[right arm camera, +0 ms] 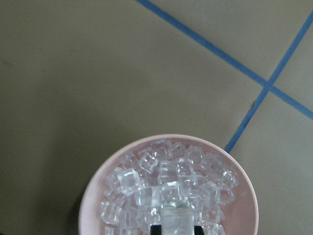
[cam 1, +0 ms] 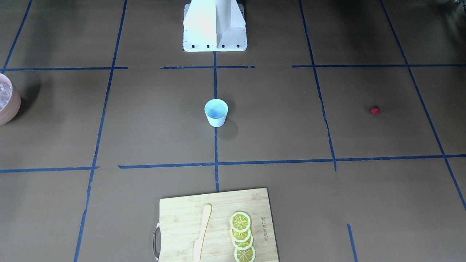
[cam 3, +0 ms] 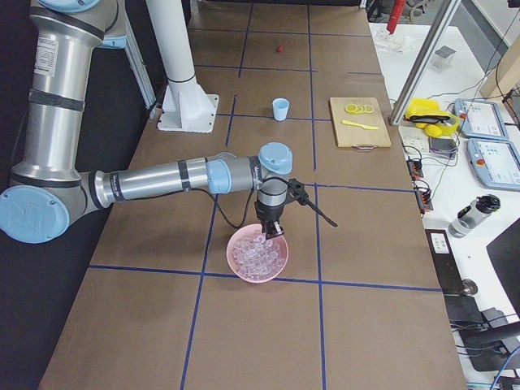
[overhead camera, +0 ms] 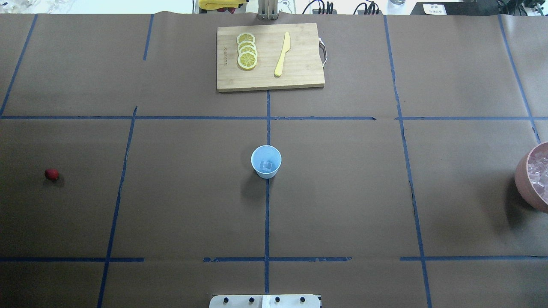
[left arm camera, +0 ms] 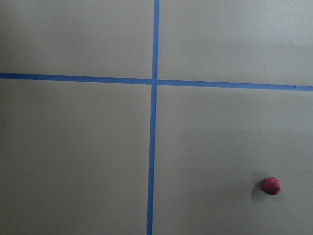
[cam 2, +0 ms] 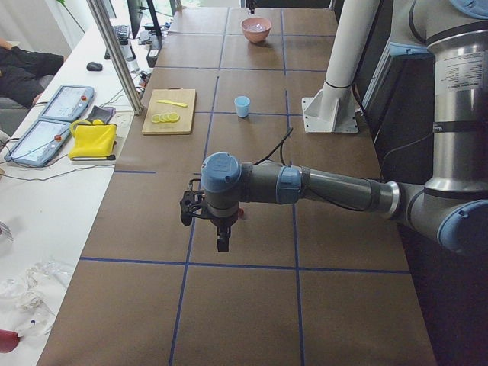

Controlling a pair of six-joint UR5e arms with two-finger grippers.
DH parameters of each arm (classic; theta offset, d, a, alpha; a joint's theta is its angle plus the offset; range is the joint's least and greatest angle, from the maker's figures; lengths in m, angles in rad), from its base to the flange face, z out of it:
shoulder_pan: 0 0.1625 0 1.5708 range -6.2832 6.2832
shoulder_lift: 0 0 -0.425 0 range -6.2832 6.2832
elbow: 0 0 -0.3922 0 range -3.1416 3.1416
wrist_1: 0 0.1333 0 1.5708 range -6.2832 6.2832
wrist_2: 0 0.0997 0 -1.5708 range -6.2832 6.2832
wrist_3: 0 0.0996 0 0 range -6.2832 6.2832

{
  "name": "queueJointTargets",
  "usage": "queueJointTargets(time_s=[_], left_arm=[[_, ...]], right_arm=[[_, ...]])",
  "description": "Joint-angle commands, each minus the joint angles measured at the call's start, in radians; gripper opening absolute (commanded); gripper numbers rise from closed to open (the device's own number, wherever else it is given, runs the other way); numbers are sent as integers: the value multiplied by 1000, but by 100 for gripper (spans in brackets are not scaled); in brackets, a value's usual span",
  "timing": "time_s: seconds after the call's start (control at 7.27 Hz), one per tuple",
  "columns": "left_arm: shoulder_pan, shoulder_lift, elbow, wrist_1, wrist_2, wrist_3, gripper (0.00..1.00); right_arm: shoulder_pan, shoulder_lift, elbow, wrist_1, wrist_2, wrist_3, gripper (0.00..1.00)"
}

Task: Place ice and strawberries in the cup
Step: 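Lift the ice cube and carry it toward the light-blue cup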

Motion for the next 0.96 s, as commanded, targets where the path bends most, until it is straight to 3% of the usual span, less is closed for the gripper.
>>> queueJointTargets(time_s=[0.0, 0.41, 0.83], left_arm=[[0, 0, 1, 0, 0, 0, 100], [1, 0, 3, 0, 0, 0, 100], [1, -1, 15, 2, 0, 0, 100]], right_arm=[[10, 112, 47, -43, 77, 129, 0], [-173, 393, 39, -109, 85, 533, 0], [-440, 638, 2, -110, 44, 1009, 0]])
